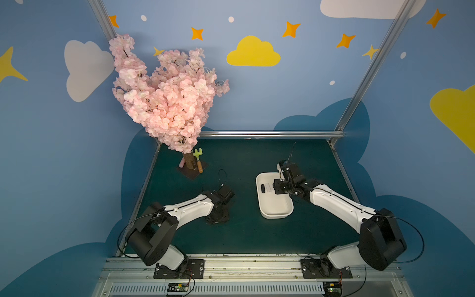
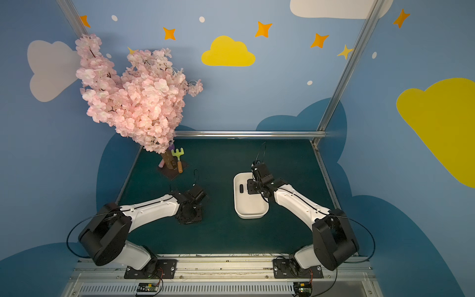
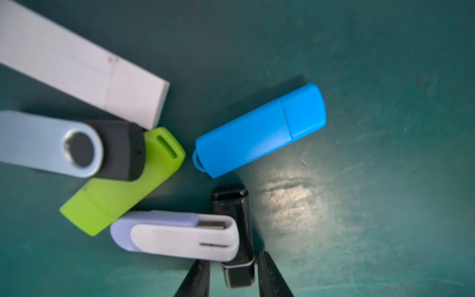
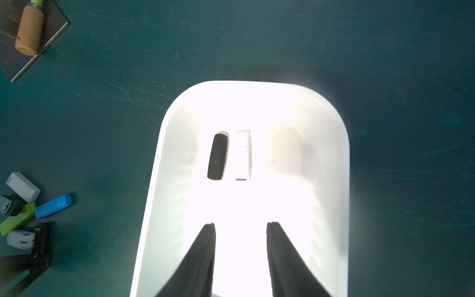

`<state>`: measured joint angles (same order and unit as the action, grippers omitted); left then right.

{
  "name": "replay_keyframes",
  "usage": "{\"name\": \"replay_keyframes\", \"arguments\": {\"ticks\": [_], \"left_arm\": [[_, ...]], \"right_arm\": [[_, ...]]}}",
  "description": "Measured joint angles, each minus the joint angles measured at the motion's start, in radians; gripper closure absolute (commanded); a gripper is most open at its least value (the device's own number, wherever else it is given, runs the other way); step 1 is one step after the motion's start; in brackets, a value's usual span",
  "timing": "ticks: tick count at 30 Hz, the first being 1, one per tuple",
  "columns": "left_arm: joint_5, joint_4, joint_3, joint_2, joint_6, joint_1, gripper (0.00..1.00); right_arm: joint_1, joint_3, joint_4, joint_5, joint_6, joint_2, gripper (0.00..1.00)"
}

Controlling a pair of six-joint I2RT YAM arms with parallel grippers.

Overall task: Put the usb flash drive into the storage box
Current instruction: Pick up the USB flash from the center of the board.

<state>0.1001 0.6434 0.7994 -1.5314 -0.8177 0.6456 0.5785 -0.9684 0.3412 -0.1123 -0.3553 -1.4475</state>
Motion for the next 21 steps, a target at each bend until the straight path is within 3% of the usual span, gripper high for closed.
{"name": "replay_keyframes", "arguments": {"ticks": [15,21], "left_arm": [[0.027,0.029,0.061,-0.064,0.033,-0.032,0.66],[0.023,0.051,0.089,-0.092,0.055,-0.031,0.71]], "right_arm": [[0.004,-0.01,0.0,0.0,0.0,-0.017,0.62],[0.009,-0.013,0.006,0.0,0.0,-0.032,0.62]]}}
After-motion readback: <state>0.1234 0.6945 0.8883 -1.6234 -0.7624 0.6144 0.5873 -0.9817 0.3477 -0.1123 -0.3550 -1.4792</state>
